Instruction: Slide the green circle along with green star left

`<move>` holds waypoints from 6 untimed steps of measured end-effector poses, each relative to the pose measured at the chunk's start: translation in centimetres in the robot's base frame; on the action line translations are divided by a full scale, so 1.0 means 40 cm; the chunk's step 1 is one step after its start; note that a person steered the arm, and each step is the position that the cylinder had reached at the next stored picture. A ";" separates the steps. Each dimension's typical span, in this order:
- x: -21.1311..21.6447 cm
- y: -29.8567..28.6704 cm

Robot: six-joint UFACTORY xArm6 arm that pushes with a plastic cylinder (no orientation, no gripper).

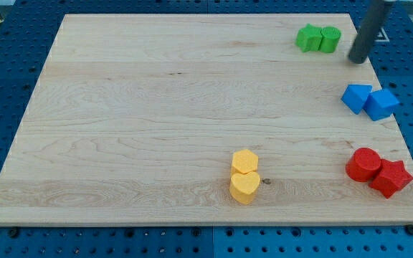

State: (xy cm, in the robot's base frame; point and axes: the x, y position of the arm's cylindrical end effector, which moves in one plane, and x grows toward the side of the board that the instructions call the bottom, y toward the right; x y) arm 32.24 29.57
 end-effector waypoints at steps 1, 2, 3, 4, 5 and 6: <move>-0.001 0.029; -0.001 0.029; -0.018 0.029; -0.054 0.023; -0.082 -0.043; -0.091 -0.191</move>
